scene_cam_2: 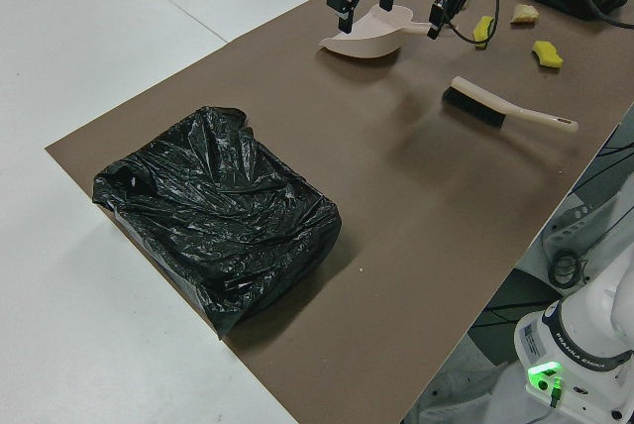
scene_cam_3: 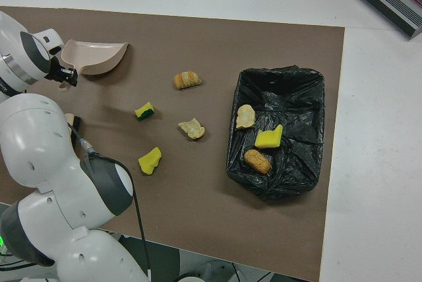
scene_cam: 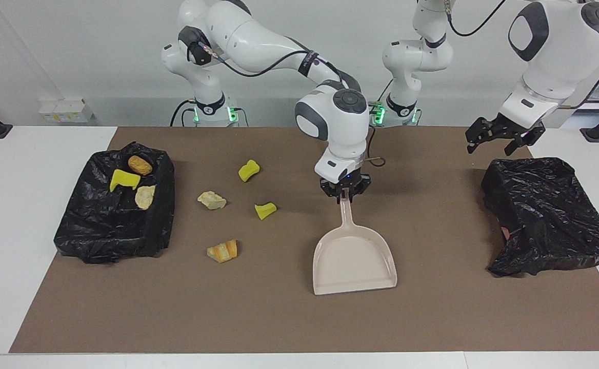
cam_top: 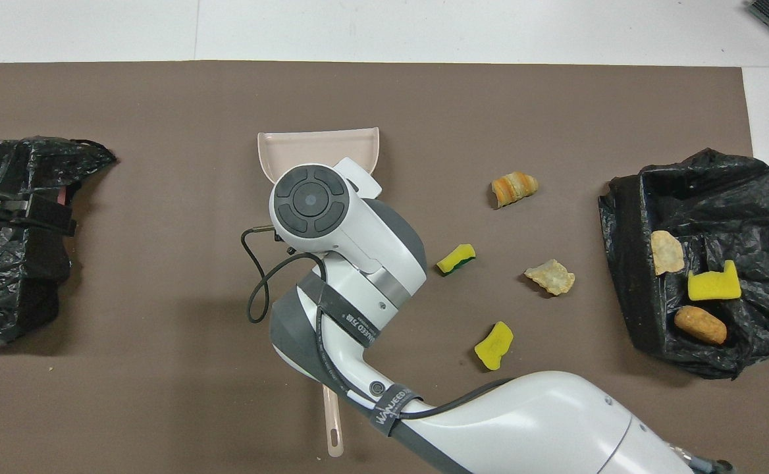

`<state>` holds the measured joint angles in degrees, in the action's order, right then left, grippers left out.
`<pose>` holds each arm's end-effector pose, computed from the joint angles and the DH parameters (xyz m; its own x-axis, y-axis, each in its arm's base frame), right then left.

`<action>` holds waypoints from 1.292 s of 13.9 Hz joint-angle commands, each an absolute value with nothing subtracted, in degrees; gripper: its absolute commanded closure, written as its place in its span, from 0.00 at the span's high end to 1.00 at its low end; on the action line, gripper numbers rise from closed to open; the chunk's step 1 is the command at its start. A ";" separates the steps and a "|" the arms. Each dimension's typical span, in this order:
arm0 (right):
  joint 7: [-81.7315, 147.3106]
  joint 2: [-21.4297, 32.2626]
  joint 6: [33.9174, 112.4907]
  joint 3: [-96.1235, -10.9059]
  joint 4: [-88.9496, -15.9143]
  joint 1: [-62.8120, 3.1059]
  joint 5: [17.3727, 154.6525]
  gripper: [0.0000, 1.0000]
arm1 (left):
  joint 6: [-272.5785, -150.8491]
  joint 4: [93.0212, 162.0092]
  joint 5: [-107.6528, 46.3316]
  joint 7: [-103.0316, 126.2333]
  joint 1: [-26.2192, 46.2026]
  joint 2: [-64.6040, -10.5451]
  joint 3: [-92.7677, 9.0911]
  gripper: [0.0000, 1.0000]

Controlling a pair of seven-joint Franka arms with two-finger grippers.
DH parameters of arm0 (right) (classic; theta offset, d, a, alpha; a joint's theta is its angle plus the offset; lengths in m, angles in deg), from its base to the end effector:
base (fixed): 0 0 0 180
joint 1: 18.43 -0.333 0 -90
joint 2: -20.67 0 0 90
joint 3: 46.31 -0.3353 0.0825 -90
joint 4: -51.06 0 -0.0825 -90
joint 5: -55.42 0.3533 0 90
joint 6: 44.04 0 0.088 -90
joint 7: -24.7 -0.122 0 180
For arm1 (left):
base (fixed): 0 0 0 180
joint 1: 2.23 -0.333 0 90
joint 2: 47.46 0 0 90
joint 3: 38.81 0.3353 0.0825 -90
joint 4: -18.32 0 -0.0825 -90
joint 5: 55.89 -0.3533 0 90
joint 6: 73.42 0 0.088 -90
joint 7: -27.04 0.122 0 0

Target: Sweep and dump trash in bin

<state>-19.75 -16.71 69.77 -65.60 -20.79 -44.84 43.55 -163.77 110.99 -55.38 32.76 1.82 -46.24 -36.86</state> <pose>0.5614 0.4611 0.4131 0.9968 0.0153 0.0783 0.0217 -0.9963 -0.0827 0.5276 -0.0206 0.5976 0.9889 -0.1359 -0.0606 -0.1353 -0.9907 0.0143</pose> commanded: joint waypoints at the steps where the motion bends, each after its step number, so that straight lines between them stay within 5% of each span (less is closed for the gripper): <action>1: -21.61 -16.95 72.93 -65.83 -21.09 -44.71 44.96 0.00 | -164.73 113.68 -55.45 32.85 2.43 -48.34 -36.79 1.00; 5: -23.64 -16.95 74.70 -65.83 -25.31 -44.71 45.23 0.00 | -165.62 114.12 -55.36 32.49 3.93 -48.43 -36.88 1.00; 6: -23.64 -16.95 74.52 -65.83 -25.58 -44.79 45.40 0.06 | -165.62 114.03 -55.44 32.41 4.80 -48.43 -36.79 1.00; 8: -23.73 -16.60 74.08 -65.83 -26.89 -44.71 45.49 0.37 | -165.70 114.03 -55.10 32.49 5.33 -48.43 -36.88 1.00; 11: -23.64 -15.72 72.51 -65.91 -27.78 -45.15 45.40 0.54 | -169.12 114.55 -53.95 32.14 7.00 -48.34 -36.88 1.00; 13: -23.55 -13.80 69.19 -66.18 -27.78 -44.53 47.49 0.83 | -171.93 114.73 -53.95 29.35 8.85 -47.73 -36.88 1.00; 16: -23.89 -9.14 64.08 -66.35 -30.58 -44.97 50.06 1.00 | -176.85 114.73 -53.95 23.63 12.36 -45.45 -36.88 1.00; 18: -24.25 -4.23 63.71 -66.53 -37.33 -45.50 52.51 1.00 | -180.01 114.73 -53.95 19.59 14.55 -43.86 -36.88 1.00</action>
